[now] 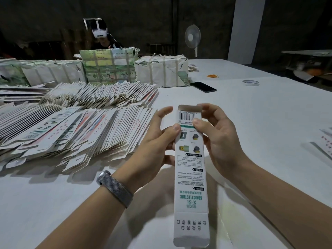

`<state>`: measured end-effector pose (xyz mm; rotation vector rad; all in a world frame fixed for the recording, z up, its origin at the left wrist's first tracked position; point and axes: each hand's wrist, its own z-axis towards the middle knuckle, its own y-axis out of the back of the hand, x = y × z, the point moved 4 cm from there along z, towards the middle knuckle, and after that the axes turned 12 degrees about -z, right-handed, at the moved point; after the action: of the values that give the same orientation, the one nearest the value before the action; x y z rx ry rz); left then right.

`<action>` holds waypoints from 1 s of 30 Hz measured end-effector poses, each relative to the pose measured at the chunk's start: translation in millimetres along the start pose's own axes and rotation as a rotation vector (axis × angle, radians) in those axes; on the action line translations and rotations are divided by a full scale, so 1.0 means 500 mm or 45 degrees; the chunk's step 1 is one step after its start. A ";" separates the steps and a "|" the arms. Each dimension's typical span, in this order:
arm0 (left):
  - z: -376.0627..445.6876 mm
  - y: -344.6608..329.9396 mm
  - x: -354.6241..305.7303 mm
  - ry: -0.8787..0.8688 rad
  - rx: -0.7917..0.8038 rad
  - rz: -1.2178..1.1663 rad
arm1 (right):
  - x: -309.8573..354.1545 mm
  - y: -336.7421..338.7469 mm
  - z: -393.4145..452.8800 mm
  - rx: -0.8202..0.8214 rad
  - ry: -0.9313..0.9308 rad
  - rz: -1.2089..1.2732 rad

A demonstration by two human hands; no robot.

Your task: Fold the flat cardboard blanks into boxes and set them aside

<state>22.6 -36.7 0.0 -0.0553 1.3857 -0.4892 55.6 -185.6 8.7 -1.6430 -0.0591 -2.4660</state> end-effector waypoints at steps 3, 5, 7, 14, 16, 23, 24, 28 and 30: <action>-0.001 0.002 0.001 0.038 0.034 0.006 | 0.000 -0.001 -0.002 0.014 -0.013 -0.008; -0.001 0.001 0.003 0.057 0.051 -0.009 | 0.000 0.001 -0.002 0.002 -0.025 -0.017; -0.001 0.001 0.003 0.060 0.061 -0.041 | 0.001 0.003 -0.002 -0.004 -0.028 -0.023; 0.000 0.001 0.001 0.042 0.072 -0.117 | 0.004 -0.004 -0.002 0.069 -0.035 0.024; 0.000 0.000 0.001 0.039 0.074 -0.120 | 0.005 -0.006 -0.004 0.074 -0.028 0.012; -0.006 -0.010 0.004 0.037 0.100 -0.040 | 0.014 0.008 -0.004 0.009 -0.036 -0.074; -0.007 -0.013 0.006 0.035 0.107 -0.019 | 0.013 0.010 -0.003 0.001 -0.042 -0.089; -0.011 -0.021 0.014 0.057 0.126 0.000 | 0.008 0.013 -0.002 -0.055 -0.087 -0.127; -0.012 -0.021 0.013 0.061 0.122 0.009 | 0.007 0.009 -0.003 -0.040 -0.117 -0.114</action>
<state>14.6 -46.8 -3.8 0.0397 1.4073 -0.5531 53.6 -190.8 11.0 -1.8044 -0.1085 -2.4662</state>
